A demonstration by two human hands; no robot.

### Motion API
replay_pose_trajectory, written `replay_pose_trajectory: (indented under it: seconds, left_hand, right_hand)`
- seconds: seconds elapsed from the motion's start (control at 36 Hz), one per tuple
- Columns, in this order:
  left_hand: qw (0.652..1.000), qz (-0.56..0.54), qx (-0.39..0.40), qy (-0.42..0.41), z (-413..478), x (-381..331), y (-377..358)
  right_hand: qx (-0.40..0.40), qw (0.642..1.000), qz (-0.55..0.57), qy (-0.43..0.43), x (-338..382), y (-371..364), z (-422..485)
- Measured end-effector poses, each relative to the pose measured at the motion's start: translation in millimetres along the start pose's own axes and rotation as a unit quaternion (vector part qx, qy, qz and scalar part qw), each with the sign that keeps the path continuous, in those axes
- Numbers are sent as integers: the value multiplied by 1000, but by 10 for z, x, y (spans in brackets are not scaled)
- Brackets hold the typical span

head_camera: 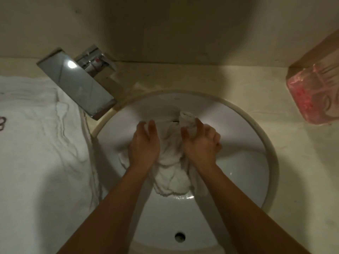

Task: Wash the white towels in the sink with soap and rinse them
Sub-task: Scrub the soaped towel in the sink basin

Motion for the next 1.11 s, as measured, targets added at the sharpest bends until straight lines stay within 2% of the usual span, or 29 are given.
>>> replay_pose_trajectory:
  seconds: [0.11,0.22,0.33,0.39,0.47,0.58,0.67,0.75,0.83,0.89,1.0,1.11]
  left_hand:
    - [1000,5,6,-2,-64,-9,-92]
    - [1000,-21,5,4,-98,65,-123]
    - [996,-80,2,49,-76,76,-100]
    - [985,-148,14,87,-90,47,-127]
    - [961,-238,24,139,-193,-5,-200]
    - [979,-198,-1,51,-236,-125,-193]
    - [973,-220,-31,67,-95,-161,-126]
    - [977,-198,2,80,-112,-149,-184]
    - [986,-160,34,30,-323,-195,-297]
    - [989,-146,36,-6,-360,-227,-329]
    - [991,-130,-17,31,-98,-239,-199]
    - [990,-132,8,41,-174,-234,-237]
  right_hand:
    - [33,997,-68,24,-3,-108,88]
    - [121,992,47,-8,-59,-48,105]
    - [97,981,157,55,95,138,-327]
    - [86,972,203,85,216,122,-496]
    - [21,963,268,31,317,98,-336]
    - [-5,962,269,-40,315,86,-140]
    - [10,952,306,-1,367,40,-453]
    - [8,954,298,20,356,67,-468]
    - [-10,960,277,-38,235,120,-161]
    - [-10,954,294,-46,219,111,-104]
    - [6,943,332,-25,255,80,-440]
    - [-1,942,335,-33,240,93,-396]
Point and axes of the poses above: each hand's wrist, its own z-axis towards the middle knuckle, its own y-axis out of the back of the hand, x = y × z, the point moved 4 cm from there along z, towards the middle knuckle, and after that the axes turned 1 degree about -y, right-handed, at the moved point
